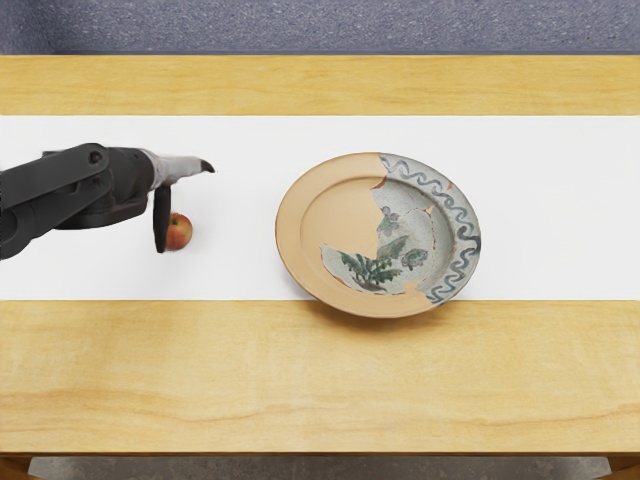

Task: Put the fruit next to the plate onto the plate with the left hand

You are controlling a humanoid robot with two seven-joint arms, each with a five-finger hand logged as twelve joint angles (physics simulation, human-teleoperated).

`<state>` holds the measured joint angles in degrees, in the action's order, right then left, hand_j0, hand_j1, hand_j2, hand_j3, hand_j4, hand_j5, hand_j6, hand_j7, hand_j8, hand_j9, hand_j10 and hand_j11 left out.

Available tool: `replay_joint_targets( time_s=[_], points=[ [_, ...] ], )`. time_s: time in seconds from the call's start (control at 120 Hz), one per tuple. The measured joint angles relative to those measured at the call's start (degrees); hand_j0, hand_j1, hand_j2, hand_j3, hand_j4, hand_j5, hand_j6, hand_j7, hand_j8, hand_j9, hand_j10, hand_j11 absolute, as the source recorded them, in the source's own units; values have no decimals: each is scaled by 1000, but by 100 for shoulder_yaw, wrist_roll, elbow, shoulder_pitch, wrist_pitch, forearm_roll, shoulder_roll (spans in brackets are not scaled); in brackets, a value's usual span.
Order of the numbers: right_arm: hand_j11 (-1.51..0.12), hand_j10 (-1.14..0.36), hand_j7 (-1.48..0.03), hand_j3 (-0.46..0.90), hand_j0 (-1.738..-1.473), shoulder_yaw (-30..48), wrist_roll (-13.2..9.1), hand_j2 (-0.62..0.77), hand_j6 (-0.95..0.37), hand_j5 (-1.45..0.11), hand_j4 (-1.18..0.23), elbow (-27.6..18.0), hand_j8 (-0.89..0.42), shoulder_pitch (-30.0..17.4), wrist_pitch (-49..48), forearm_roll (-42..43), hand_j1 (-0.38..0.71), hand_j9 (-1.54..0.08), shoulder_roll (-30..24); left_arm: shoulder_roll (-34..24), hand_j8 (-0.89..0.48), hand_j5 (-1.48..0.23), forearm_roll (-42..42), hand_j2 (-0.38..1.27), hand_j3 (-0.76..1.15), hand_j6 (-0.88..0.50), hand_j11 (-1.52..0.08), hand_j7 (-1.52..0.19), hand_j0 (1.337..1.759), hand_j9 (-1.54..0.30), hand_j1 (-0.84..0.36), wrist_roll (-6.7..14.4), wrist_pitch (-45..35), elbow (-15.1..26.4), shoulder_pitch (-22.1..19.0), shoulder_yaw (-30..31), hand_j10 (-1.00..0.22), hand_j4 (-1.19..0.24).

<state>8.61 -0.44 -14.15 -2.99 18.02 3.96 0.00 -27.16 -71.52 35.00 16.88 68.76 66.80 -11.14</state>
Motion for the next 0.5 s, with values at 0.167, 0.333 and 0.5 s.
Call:
replay_joint_targets(
  time_s=[0.167, 0.333, 0.5],
  points=[
    [0, 0, 0, 0, -1658, 0, 0, 0, 0, 0, 0, 0, 0, 0, 0, 0, -349, 0, 0, 32, -92, -115, -242, 19, 0, -93, -114, -114, 1658, -114, 245, 0, -859, -113, -44, 195, -91, -92],
    [0, 0, 0, 0, -1658, 0, 0, 0, 0, 0, 0, 0, 0, 0, 0, 0, -349, 0, 0, 116, -98, -122, -292, 21, 0, -99, -122, -122, 1658, -122, 238, 0, -1142, -131, -93, 553, -97, -97],
    [0, 0, 0, 0, -1658, 0, 0, 0, 0, 0, 0, 0, 0, 0, 0, 0, -349, 0, 0, 224, -113, -141, -295, 24, 0, -114, -141, -141, 1658, -141, 221, 0, -1196, -138, -125, 742, -112, -113]
  ],
)
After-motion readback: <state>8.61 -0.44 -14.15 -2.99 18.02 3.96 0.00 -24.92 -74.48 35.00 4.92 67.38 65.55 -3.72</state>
